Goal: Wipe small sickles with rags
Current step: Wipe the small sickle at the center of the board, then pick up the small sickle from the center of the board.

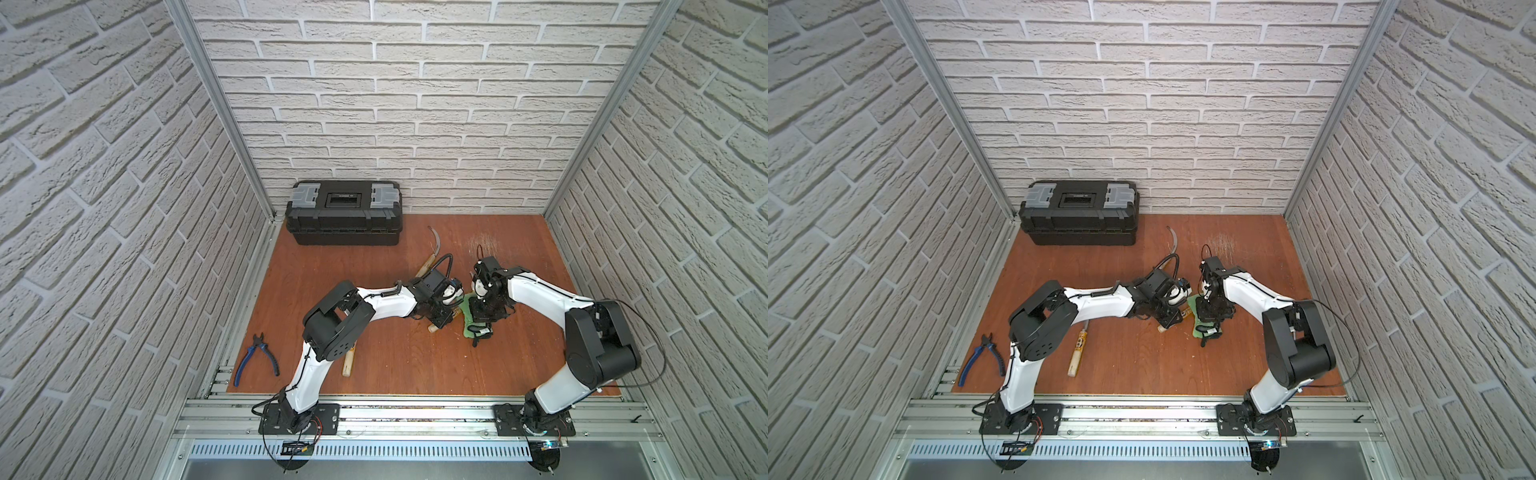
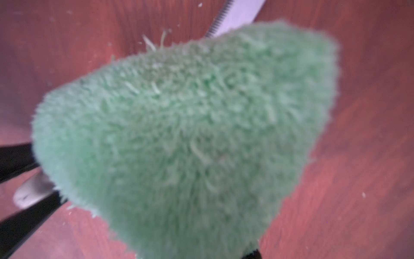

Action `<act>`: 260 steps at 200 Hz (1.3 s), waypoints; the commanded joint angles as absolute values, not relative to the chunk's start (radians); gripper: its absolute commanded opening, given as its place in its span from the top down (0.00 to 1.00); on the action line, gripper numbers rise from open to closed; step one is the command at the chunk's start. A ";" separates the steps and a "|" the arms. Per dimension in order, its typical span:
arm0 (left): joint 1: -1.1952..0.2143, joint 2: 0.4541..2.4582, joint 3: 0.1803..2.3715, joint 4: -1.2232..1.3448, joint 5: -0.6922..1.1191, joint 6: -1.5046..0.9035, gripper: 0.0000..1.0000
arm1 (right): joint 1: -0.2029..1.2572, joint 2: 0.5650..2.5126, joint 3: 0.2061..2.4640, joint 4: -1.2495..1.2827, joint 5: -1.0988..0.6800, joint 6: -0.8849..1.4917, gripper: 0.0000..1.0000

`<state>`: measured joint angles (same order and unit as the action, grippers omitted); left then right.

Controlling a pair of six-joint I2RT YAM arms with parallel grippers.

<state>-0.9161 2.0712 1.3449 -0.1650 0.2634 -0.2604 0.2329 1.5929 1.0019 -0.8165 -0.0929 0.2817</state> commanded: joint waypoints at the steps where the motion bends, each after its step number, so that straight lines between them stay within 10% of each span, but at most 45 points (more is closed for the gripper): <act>1: -0.917 2.084 1.359 -0.231 0.232 -0.263 0.82 | 0.186 1.483 1.004 -0.830 -0.108 0.305 0.97; 55: -0.916 2.115 1.461 -0.350 0.227 -0.217 0.62 | 0.096 1.388 0.963 -0.791 -0.138 0.297 0.97; 181: -0.944 2.242 1.688 -0.562 0.179 -0.146 0.61 | 0.005 1.366 0.883 -0.707 -0.202 0.279 0.97; 260: -0.957 2.293 1.740 -0.592 0.146 -0.162 1.00 | -0.047 1.342 0.846 -0.676 -0.256 0.266 0.97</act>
